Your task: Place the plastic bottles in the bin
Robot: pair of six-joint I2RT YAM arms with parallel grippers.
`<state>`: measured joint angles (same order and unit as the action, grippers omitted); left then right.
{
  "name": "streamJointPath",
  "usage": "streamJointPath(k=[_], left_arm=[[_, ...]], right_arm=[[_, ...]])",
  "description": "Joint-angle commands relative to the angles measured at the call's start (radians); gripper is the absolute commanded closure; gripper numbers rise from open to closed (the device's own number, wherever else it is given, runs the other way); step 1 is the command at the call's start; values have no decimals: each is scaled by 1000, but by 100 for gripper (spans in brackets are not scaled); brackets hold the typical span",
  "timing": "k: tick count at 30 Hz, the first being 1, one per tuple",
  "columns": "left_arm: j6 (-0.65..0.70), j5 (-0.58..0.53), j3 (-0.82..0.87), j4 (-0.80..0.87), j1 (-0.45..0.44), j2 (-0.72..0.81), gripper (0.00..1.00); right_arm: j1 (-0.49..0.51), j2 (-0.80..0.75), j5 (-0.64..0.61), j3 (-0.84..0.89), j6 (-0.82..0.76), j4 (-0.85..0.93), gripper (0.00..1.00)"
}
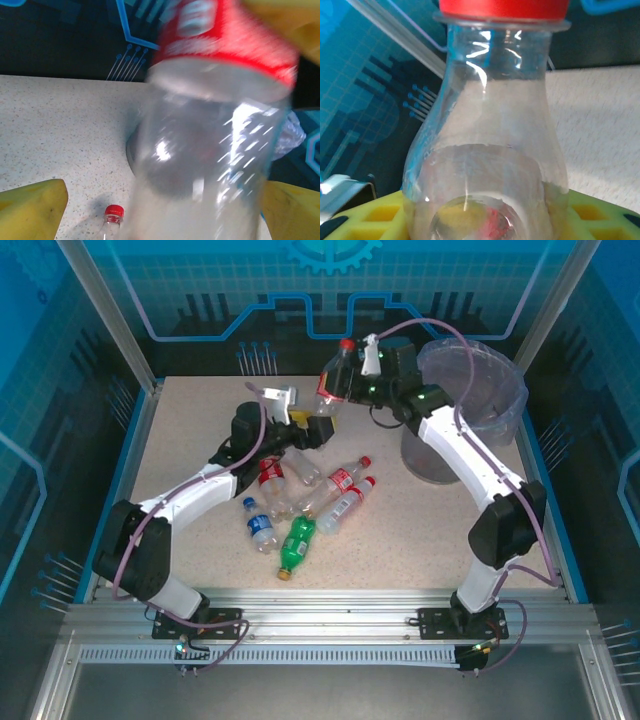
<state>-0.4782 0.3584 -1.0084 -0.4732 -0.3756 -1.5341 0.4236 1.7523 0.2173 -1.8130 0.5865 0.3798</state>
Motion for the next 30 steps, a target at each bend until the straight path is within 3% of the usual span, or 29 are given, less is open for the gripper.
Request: streamJointPath(k=[1, 5, 7, 13, 22, 26, 30], left_arm=[[-73, 36, 41, -10, 37, 50, 1], [-50, -70, 1, 258, 64, 77, 1], [-42, -160, -28, 383, 71, 70, 1], [-62, -261, -45, 488, 94, 36, 1], [-17, -288, -91, 591, 91, -24, 2], [-17, -288, -88, 594, 89, -29, 1], [-22, -295, -75, 584, 86, -31, 1]], right_arm=[[-32, -43, -76, -105, -117, 66, 48], [-26, -58, -288, -254, -308, 242, 52], [-34, -101, -381, -247, -371, 252, 53], [-146, -250, -534, -182, -462, 271, 57], [-366, -384, -569, 24, -471, 253, 62], [-411, -373, -530, 95, -452, 234, 62], [-463, -352, -408, 172, -349, 187, 62]])
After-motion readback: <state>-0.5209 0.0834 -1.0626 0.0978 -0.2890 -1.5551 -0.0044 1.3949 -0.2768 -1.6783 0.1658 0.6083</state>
